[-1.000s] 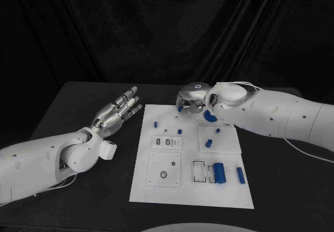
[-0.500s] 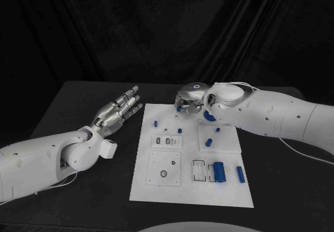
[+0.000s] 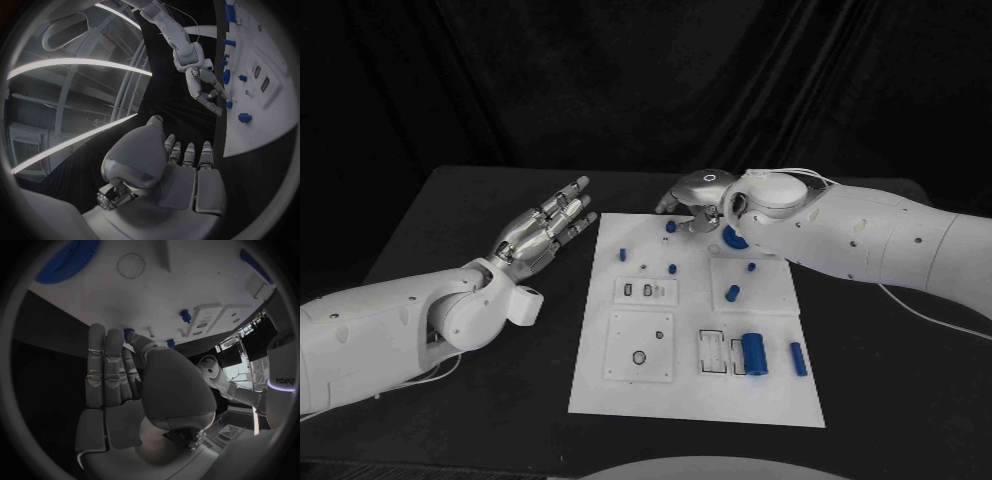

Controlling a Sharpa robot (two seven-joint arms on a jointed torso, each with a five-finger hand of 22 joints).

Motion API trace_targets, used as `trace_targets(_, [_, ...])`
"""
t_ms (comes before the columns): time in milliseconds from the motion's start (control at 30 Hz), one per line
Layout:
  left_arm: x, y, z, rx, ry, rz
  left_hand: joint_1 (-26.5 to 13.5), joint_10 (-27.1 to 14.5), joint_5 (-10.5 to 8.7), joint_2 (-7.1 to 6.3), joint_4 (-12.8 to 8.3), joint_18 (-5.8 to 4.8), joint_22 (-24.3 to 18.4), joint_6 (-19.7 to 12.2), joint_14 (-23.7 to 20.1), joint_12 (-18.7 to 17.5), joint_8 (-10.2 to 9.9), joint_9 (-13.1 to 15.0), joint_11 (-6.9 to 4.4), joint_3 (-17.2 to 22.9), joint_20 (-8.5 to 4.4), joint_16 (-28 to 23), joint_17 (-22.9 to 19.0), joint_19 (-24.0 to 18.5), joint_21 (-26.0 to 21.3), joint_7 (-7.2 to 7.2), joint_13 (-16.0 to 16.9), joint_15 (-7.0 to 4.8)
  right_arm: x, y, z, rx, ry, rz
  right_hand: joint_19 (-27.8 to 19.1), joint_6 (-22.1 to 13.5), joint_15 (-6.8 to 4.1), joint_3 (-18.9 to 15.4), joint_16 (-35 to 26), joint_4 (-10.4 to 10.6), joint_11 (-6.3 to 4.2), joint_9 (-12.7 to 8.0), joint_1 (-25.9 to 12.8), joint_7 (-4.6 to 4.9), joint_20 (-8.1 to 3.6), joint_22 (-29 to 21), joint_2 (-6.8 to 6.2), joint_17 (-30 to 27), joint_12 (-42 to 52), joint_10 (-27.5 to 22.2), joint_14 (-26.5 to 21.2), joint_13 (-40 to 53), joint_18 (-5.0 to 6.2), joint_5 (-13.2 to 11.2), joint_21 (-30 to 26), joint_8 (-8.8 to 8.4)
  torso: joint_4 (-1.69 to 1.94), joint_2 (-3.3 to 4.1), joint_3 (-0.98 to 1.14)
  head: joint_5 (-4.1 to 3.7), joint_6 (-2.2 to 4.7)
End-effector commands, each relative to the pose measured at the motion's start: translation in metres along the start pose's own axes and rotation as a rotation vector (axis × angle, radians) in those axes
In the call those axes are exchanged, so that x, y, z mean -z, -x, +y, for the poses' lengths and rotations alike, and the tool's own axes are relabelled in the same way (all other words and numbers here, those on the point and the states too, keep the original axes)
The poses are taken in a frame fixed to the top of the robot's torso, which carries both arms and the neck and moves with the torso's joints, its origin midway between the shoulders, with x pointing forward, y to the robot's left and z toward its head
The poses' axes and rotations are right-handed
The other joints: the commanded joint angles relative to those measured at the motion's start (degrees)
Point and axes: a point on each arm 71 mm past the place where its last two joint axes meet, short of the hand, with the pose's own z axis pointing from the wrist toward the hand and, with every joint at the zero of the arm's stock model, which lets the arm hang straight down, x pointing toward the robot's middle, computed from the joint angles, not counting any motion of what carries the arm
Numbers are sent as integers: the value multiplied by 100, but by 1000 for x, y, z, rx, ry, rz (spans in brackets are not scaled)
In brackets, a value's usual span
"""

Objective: Assemble the parts on the task board

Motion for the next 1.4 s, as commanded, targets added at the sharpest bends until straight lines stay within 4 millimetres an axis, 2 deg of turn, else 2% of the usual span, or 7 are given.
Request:
trace_targets(33, [0,0,-3,4,-26,16,31,-10,33,14,-9,92,-9,48,-2,-37,26,7,45,37,36,-21,-5,-6,-33,5,-6,35,3,1,-4,7,-19,-36,-137,-862,21,-281,-80,14,-8,-62,-18,-21,29,31,27,-88,36,-513,-220,3,54,-132,-104,-40,-3,-5,-1,9,17])
trace_targets(633, [5,5,-5,-2,-18,2,45,-8,60,11,-17,92,-9,64,-2,-36,30,8,55,46,40,-21,-5,-6,-33,14,-6,43,69,33,-39,16,-74,-161,-72,748,-22,-696,31,272,-98,87,-114,248,-1,168,272,-139,1010,824,-234,197,66,-225,-270,224,-23,-30,-5,19,35])
trace_targets(767, [5,4,-4,-1,-17,4,48,-9,65,10,-18,92,-9,61,-2,-36,30,7,55,47,41,-21,-5,-6,-33,15,-6,45,83,30,-51,10,-112,-141,-49,824,-148,-733,36,311,-326,77,-104,260,-100,211,231,-154,1886,1533,-215,699,77,-273,-311,183,-32,-26,-3,41,29])
trace_targets(900, [5,5,-4,0,-16,5,51,-9,72,10,-20,92,-9,59,-2,-36,30,7,56,50,42,-21,-5,-6,-33,15,-6,48,94,22,-60,2,-147,-116,-13,884,-214,-881,67,506,-416,64,-260,174,-209,295,298,-133,4444,719,-218,2812,112,-295,-444,81,-45,-33,-12,38,26])
trace_targets(1067, [4,5,-4,0,-15,6,59,-12,84,11,-22,92,-9,54,-2,-37,29,6,57,56,45,-21,-5,-6,-33,16,-7,53,101,9,-68,-9,-183,-82,255,968,-226,-1052,1977,674,-558,95,-464,160,-184,941,261,2335,7249,2387,368,6263,-31,-453,46,90,-50,-28,-10,41,36])
trace_targets(1300, [4,5,-3,2,-11,8,78,-12,104,17,-27,92,-9,52,-2,-37,28,5,57,71,50,-21,-5,-6,-33,17,-7,75,105,-8,-74,-25,-224,-21,856,1010,-195,-1282,3982,836,-542,143,-744,183,-172,2827,315,5150,8661,4219,1032,8640,-350,-501,1768,86,-49,-27,7,33,21])
trace_targets(1400, [3,5,-3,2,-11,10,78,-12,104,17,-27,92,-9,52,-2,-37,28,5,57,71,50,-21,-5,-6,-33,17,-7,75,105,-14,-76,-28,-232,-9,1045,1017,-181,-1334,4365,867,-522,154,-816,198,-141,3376,327,5723,8661,4219,1238,8640,-456,-474,2285,82,-37,-27,8,18,17])
